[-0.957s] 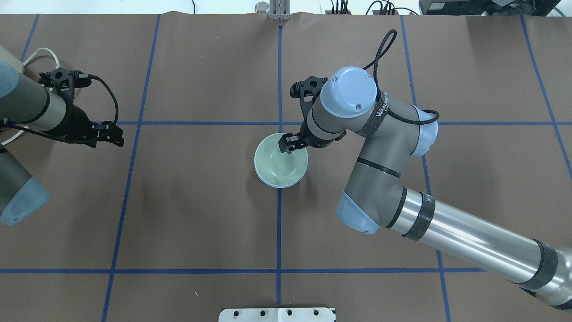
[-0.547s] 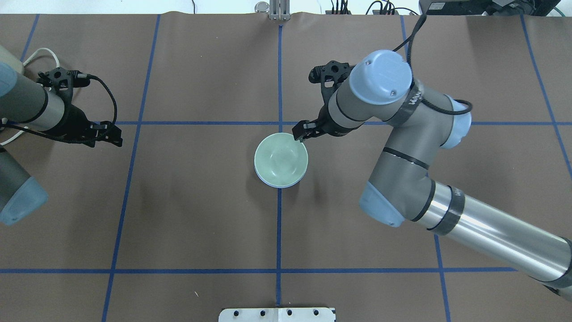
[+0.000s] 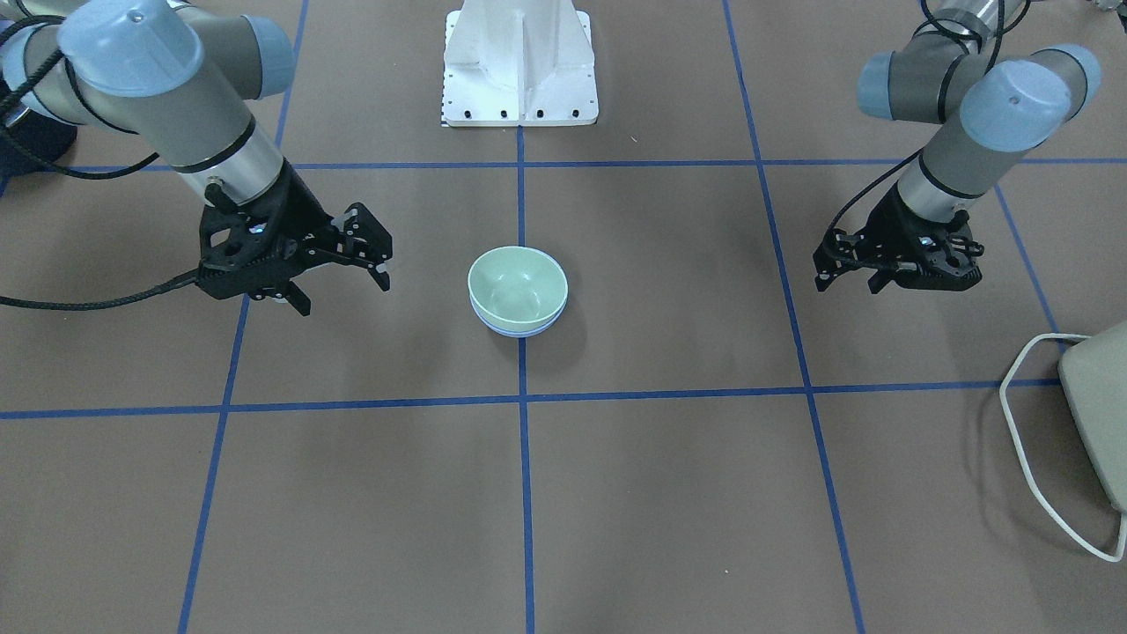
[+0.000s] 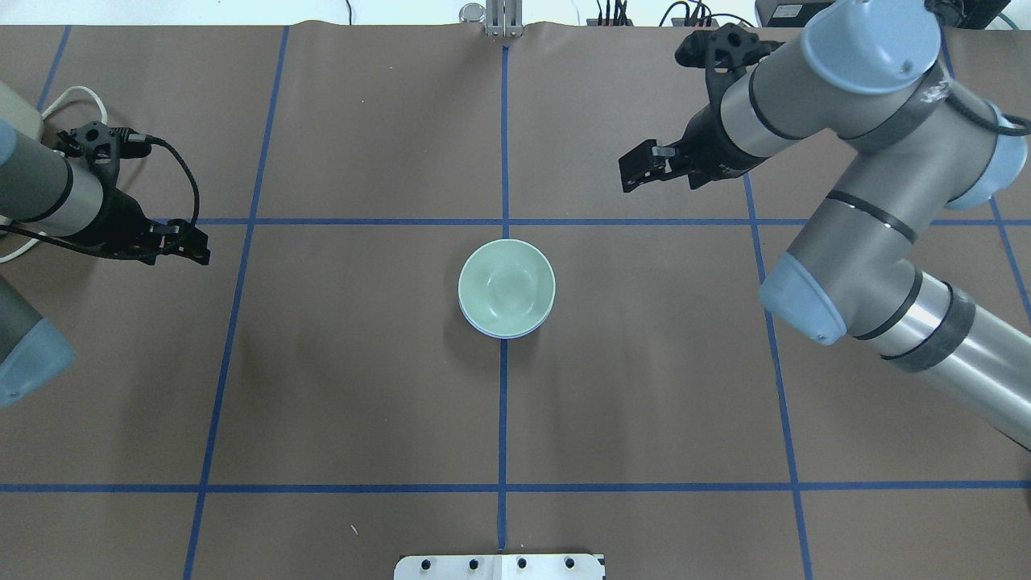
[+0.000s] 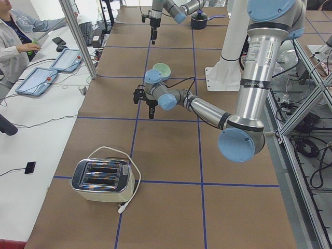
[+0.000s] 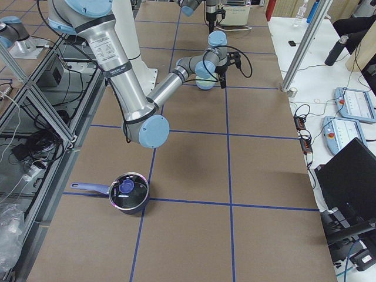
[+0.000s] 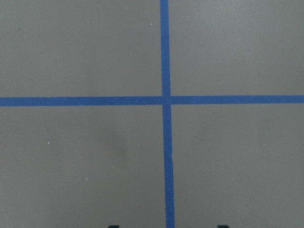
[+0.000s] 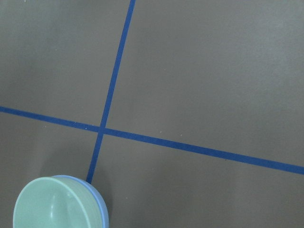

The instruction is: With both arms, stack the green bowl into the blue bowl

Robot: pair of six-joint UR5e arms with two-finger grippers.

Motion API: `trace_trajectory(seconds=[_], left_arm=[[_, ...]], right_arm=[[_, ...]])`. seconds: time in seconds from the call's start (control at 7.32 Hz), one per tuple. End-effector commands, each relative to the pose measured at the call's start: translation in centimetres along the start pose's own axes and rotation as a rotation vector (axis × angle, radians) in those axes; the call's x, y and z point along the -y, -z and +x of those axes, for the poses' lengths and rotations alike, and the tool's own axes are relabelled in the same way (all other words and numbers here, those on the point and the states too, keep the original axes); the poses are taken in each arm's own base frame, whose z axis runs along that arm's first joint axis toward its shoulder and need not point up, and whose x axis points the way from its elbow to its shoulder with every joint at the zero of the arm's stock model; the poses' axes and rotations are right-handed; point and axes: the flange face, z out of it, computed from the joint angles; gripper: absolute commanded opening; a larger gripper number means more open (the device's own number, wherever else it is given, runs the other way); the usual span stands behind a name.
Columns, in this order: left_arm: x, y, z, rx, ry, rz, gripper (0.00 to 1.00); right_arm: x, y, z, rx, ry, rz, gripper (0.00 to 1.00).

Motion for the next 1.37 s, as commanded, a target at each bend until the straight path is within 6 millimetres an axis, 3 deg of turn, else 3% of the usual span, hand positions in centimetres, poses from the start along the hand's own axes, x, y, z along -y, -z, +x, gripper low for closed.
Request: trace_trajectory(seconds=[0.0, 0.14, 0.27, 0.55, 0.82, 1.23], left_arm=[[-0.6, 1.9, -8.9, 0.068, -0.117, 0.008, 0.87], [-0.8, 2.9, -12.4, 0.096, -0.157, 0.015, 0.9], [-0.6, 3.9, -14.0, 0.095, -0.146, 0.017, 0.97], [-1.2, 5.0, -17.7, 0.053, -0.109, -0.012, 0.97], [-1.3, 4.7, -22.3, 0.085, -0.111, -0.031, 0.98], [-1.8, 4.5, -26.9, -0.013, 0.004, -0.088, 0.98]], right_arm=[[0.9, 2.7, 8.5, -0.038, -0.064, -0.009, 1.0], [0.0, 2.9, 13.2, -0.072, -0.049, -0.035, 1.0], [-0.8, 3.0, 17.1, -0.11, 0.001, -0.052, 1.0], [-2.8, 3.3, 23.7, -0.175, -0.003, -0.085, 1.0], [-4.4, 3.6, 27.8, -0.222, -0.073, -0.111, 1.0], [-5.1, 5.4, 32.1, -0.278, -0.148, -0.154, 1.0]])
